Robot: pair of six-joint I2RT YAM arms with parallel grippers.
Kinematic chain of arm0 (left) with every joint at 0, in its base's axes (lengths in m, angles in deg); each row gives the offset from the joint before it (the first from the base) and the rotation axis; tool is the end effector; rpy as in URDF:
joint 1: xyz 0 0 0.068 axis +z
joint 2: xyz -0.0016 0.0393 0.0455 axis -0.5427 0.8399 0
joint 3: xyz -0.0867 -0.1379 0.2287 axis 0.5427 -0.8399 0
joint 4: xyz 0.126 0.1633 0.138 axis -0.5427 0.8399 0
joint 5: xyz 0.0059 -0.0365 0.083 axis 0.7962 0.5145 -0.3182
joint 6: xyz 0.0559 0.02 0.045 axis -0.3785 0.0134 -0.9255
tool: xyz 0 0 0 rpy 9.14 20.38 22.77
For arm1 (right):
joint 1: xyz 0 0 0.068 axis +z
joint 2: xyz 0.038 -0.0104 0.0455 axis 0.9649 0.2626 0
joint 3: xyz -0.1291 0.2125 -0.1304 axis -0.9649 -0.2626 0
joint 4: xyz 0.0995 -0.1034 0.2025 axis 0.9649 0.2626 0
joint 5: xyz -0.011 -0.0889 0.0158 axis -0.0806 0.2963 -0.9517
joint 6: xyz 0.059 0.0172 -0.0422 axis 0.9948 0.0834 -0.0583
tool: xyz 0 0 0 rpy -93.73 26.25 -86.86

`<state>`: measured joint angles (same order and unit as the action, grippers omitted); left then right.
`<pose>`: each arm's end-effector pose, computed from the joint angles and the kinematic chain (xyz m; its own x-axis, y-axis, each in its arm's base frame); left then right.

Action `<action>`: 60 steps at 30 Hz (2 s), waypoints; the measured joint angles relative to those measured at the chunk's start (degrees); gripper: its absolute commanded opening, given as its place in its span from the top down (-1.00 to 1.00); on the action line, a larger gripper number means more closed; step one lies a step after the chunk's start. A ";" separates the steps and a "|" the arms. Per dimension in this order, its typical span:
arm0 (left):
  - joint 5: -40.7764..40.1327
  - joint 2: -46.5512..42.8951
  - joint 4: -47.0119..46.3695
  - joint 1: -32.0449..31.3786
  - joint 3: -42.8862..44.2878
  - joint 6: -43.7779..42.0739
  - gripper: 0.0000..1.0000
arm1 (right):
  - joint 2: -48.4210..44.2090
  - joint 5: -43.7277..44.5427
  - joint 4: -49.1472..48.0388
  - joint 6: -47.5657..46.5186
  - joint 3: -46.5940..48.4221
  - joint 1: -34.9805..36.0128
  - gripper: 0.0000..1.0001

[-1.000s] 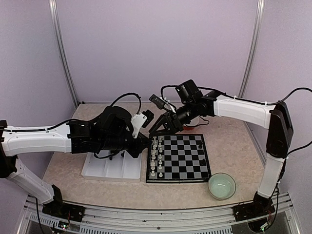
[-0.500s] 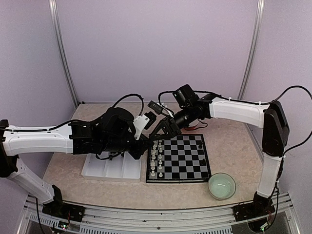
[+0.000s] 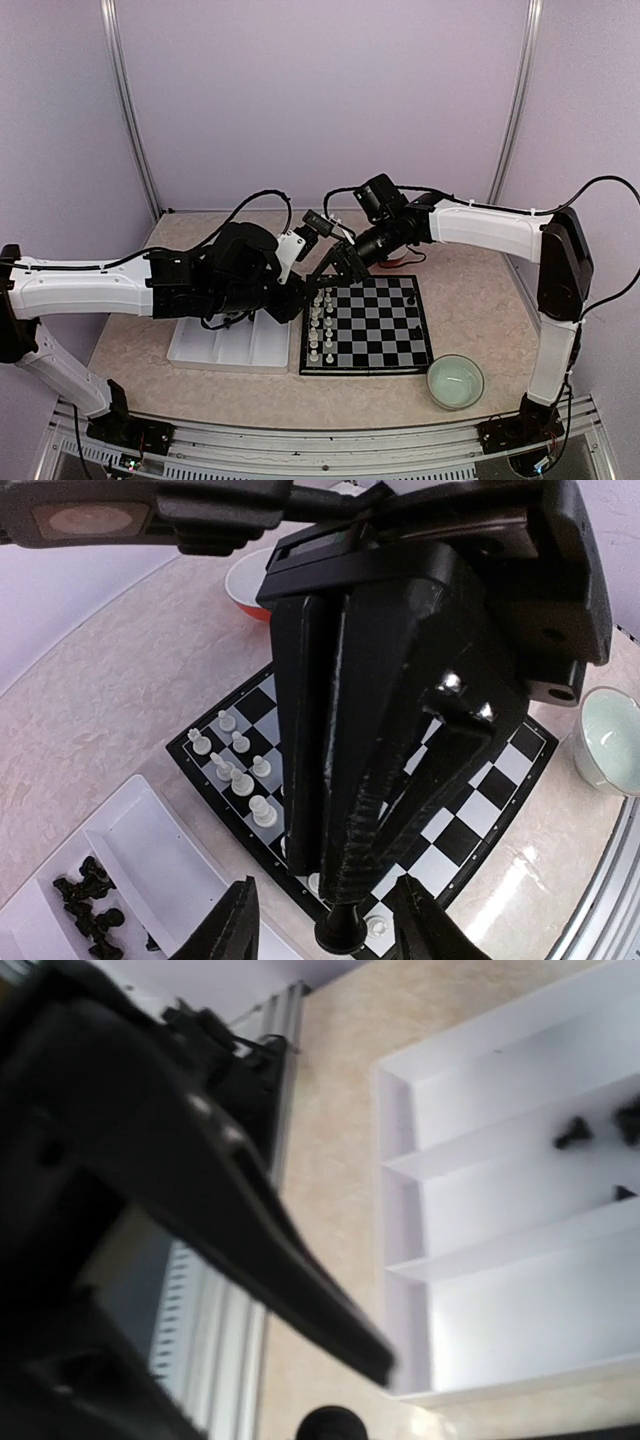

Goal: Set up the chess pieces on the board
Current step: Pass from the left arm to the right, then place the king on e8.

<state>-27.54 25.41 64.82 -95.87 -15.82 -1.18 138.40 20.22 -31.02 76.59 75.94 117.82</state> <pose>0.1654 -0.2889 0.2828 -0.3680 0.4074 -0.8358 0.7171 0.6966 0.0238 0.2698 0.3254 0.2709 -0.4902 -0.5157 -0.7027 -0.8036 -0.0448 0.5935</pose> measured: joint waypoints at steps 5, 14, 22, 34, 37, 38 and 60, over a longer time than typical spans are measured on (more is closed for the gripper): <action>-1.33 0.00 -0.44 -0.22 0.00 -0.50 -0.97 | -0.61 4.87 0.76 -2.58 -0.50 -1.09 1.00; -9.11 -4.09 -2.43 0.04 -2.36 1.14 -0.98 | -10.71 14.99 5.53 -9.46 -4.02 -10.82 1.00; -14.43 -9.27 -11.41 1.55 -3.61 -3.63 -0.98 | -23.23 24.87 8.72 -15.50 -13.40 -18.64 1.00; -24.76 -4.74 -21.53 5.33 1.31 -4.85 -0.83 | -29.31 36.54 7.48 -19.91 -29.97 -18.84 1.00; -22.95 -1.07 -20.57 4.24 3.61 -5.99 -0.80 | -28.11 37.70 5.97 -19.96 -29.97 -18.86 1.00; -22.40 -0.35 -20.11 3.74 3.63 -6.12 -0.79 | -27.39 37.83 5.53 -19.96 -29.97 -18.86 1.00; -19.91 -0.24 -17.00 3.30 2.75 -4.04 -0.78 | -18.47 37.48 6.38 -21.42 -29.97 -18.03 1.00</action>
<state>-47.45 25.17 47.81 -92.57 -13.07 -5.22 119.93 57.71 -24.63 55.17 45.98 99.79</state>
